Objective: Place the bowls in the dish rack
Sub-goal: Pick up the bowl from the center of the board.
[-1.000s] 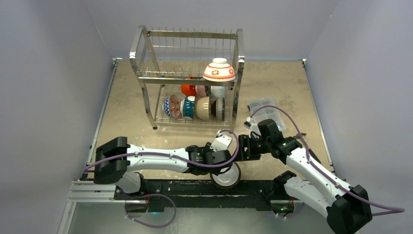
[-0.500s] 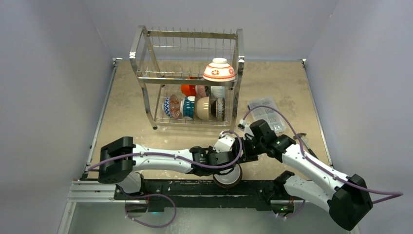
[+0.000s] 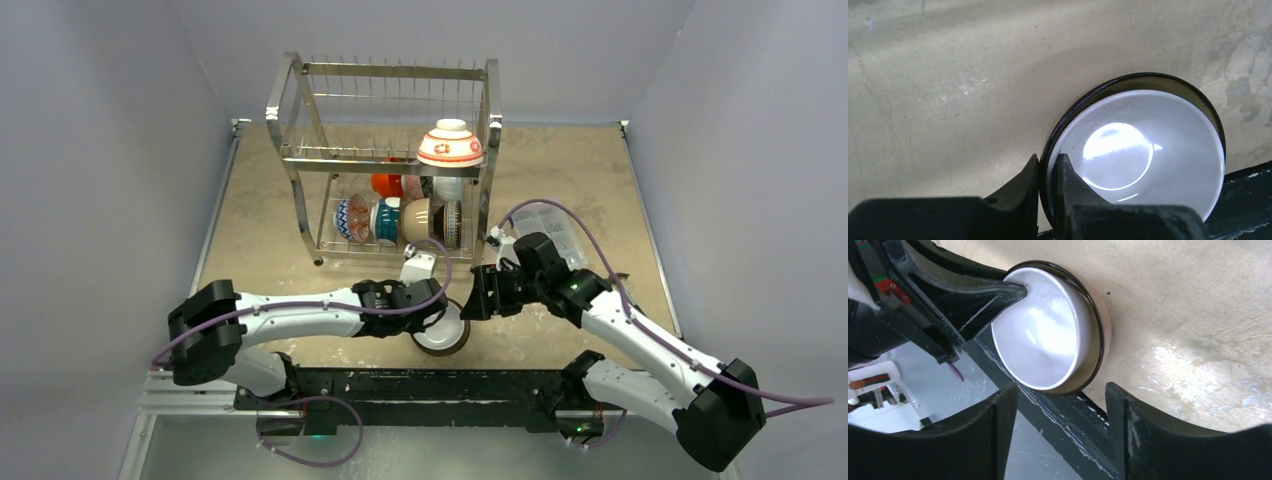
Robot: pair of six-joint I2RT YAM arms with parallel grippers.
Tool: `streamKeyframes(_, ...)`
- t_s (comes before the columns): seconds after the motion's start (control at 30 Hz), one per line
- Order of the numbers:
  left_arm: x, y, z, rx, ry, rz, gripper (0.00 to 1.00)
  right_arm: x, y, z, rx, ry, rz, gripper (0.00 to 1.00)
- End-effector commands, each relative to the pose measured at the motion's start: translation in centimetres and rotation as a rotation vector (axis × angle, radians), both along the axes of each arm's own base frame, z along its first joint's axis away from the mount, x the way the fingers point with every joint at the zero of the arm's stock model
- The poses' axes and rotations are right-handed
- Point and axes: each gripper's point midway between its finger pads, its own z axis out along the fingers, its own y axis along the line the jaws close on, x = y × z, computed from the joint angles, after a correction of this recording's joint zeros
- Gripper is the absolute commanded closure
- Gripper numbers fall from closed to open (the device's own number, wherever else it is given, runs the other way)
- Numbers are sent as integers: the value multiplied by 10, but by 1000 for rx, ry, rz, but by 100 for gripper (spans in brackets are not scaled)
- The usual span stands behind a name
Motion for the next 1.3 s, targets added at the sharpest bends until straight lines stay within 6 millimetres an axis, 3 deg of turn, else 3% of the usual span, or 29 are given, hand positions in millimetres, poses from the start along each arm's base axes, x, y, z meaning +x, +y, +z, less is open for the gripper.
streamKeyframes(0.0, 13, -4, 25, -113, -51, 64, 100, 7, 18, 24, 100, -36, 22, 37)
streamKeyframes(0.2, 18, -5, 35, -144, -75, 83, 100, 7, 30, 29, 159, -24, 41, 43)
streamKeyframes(0.53, 22, -8, 57, -254, -112, 111, 100, 14, 24, 0, 58, 24, -15, 48)
streamKeyframes(0.7, 21, -14, 60, -283, -111, 101, 100, 13, 36, 0, 102, 35, 12, 51)
streamKeyframes(1.03, 19, -26, 66, -344, -101, 80, 100, 16, 48, -20, 78, 48, 39, 56)
streamKeyframes(1.17, 19, -26, 64, -333, -97, 68, 99, 21, 54, -21, 60, 29, 45, 72)
streamKeyframes(1.27, 18, -22, 63, -313, -98, 68, 69, 27, 56, -15, 39, -3, 44, 93)
